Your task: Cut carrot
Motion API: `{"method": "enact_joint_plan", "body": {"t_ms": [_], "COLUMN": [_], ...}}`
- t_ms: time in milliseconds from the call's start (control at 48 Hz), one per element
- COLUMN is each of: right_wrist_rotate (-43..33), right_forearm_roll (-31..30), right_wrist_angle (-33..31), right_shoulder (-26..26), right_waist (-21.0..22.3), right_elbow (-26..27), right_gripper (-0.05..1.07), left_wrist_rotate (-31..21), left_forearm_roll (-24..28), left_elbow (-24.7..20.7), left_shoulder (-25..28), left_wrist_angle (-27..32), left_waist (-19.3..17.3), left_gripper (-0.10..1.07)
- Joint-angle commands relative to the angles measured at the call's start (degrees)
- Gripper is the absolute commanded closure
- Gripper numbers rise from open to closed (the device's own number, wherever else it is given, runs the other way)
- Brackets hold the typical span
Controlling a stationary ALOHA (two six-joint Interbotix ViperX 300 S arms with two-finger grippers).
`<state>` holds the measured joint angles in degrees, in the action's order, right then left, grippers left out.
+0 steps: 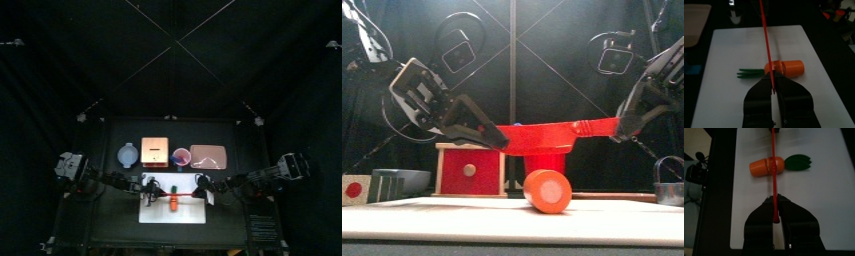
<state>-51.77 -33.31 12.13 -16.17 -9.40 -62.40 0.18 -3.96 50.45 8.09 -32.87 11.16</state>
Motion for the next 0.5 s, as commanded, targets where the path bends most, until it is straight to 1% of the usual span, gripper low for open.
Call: {"method": "enact_joint_plan", "body": {"t_ms": [0, 104, 208, 479], "right_wrist_rotate": [-0.09, -0.09, 0.0, 0.0], "right_forearm_roll": [0.53, 0.88, 0.88, 0.79], "right_wrist_angle": [-0.97, -2.72, -4.75, -7.29], "right_shoulder": [0.97, 1.85, 1.76, 1.85], "right_waist": [-2.81, -3.87, -4.22, -5.01], "right_elbow": [0.97, 2.02, 2.64, 3.16], "right_gripper": [0.8, 0.8, 0.8, 0.8], "left_wrist_rotate": [0.35, 0.79, 2.55, 6.42], "left_forearm_roll": [0.0, 0.09, -0.09, -1.76], "left_elbow": [-0.7, -1.93, -2.72, -3.52], "left_shoulder": [0.53, 0.79, 0.79, 1.67], "left_wrist_angle": [1.67, 2.81, 3.96, 4.92], "left_waist": [1.67, 2.37, 2.46, 3.43], "left_gripper": [0.63, 0.63, 0.64, 0.64]}}
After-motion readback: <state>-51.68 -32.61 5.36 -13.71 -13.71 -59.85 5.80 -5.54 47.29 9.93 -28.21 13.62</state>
